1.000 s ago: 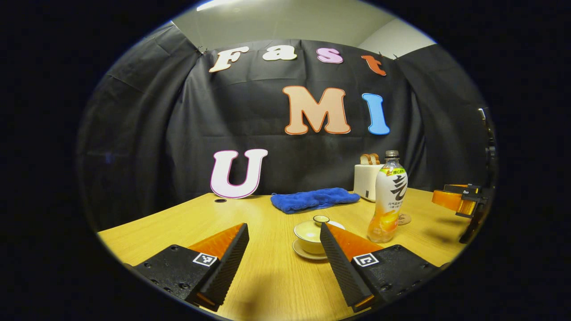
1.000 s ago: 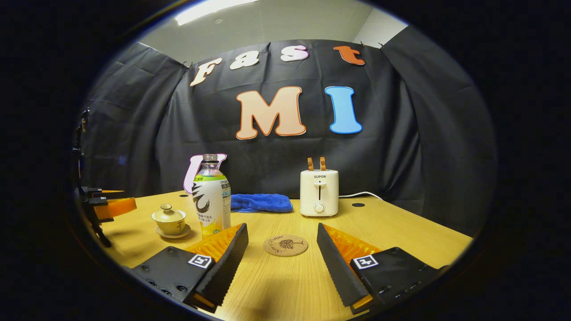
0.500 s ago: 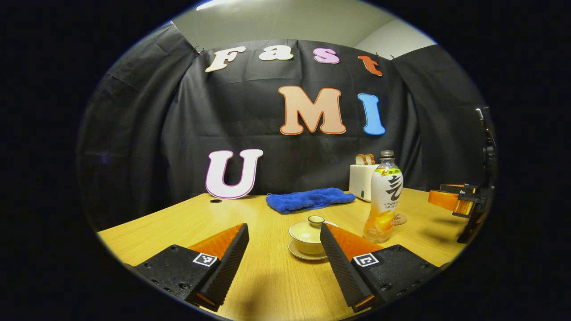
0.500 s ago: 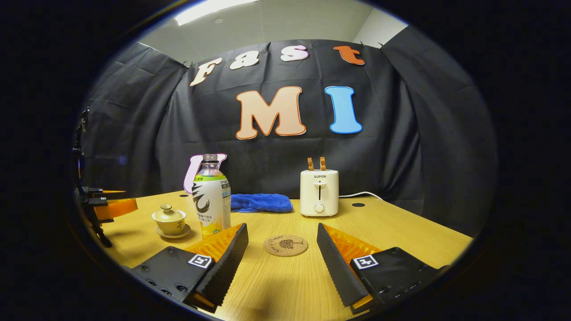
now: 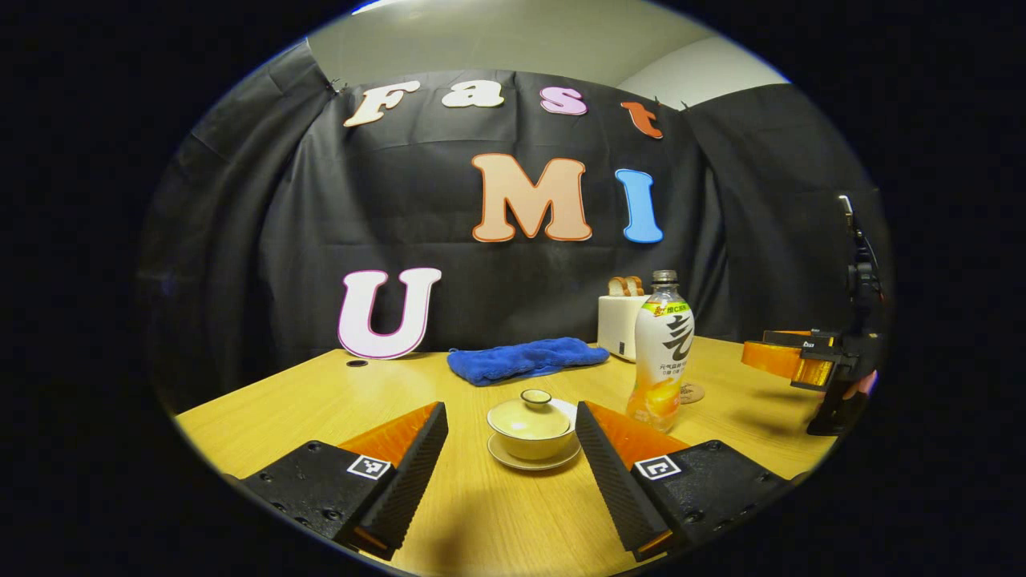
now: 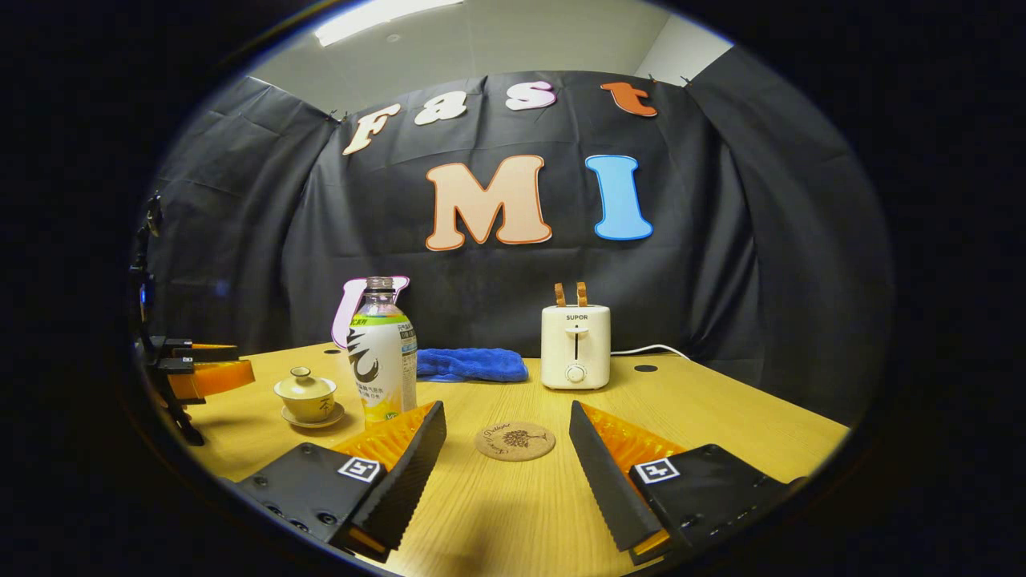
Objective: Open the teacup lid with one hand, grasp the water bottle and pour water into the teacup with the other hand; after pouring, place the water bottle on the coaster and then close the teacup lid.
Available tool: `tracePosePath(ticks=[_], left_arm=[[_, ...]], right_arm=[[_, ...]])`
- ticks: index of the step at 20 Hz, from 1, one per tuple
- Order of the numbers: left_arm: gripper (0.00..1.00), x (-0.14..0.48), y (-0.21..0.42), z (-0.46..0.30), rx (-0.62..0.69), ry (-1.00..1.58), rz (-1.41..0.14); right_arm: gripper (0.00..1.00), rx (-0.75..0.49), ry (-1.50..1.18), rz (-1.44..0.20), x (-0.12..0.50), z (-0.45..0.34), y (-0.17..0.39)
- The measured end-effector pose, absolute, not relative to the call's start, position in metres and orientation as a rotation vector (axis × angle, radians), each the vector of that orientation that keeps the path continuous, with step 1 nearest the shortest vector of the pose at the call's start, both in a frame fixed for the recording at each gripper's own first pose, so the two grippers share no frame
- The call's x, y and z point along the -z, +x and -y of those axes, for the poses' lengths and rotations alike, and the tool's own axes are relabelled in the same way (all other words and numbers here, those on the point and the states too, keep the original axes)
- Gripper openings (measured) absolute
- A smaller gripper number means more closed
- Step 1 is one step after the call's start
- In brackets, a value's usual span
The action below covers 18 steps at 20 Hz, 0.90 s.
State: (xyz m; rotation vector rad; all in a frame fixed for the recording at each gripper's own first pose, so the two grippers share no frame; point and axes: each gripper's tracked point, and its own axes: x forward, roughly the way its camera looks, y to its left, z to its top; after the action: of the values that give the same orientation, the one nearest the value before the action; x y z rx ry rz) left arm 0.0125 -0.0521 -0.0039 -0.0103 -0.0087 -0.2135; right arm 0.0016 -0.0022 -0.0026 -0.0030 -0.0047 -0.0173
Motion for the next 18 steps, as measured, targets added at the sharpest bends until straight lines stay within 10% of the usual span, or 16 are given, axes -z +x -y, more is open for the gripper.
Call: tracePosePath(ticks=[18], left_arm=[[0.80,0.023,0.080,0.085,0.312,0.017,-0.095]], right_arm=[[0.94,-0.008,-0.002,0.002,0.005,-0.003,0.002]])
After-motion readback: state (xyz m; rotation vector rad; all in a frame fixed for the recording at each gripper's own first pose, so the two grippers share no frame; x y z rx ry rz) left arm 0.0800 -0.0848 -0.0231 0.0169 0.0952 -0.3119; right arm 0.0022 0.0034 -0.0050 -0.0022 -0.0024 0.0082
